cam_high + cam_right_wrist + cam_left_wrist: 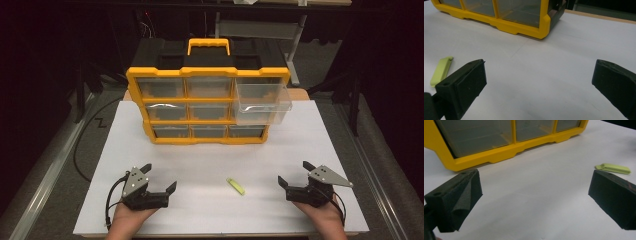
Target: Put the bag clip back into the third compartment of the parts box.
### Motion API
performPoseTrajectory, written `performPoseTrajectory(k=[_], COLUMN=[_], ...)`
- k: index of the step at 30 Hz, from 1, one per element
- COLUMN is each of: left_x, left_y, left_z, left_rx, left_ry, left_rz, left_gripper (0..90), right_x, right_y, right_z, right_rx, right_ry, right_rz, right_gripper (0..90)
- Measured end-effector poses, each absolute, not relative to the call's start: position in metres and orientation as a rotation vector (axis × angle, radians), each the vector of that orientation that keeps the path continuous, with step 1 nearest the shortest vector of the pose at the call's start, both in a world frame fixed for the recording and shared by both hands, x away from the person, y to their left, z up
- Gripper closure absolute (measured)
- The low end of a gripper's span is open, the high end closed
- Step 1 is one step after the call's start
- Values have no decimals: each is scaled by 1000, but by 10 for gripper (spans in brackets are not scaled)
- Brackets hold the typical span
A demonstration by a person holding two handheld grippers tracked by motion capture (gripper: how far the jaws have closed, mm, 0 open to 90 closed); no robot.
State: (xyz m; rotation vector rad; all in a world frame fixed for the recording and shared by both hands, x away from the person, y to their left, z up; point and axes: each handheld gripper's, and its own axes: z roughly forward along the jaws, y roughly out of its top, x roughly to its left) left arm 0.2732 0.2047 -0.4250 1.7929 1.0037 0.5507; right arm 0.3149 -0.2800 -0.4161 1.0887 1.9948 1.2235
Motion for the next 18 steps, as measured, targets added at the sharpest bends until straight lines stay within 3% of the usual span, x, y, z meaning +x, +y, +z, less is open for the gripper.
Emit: performPoseTrajectory(k=[18], left_x=[273], left_y=[202], left_z=[-418], left_rx=[1808], left_ry=[948], left_rz=[536], left_gripper=[17], right_x=[313], right_y=[-224], right_z=[-415], right_rx=[950], right_ry=[2159], right_rz=[1228], right_gripper=[13])
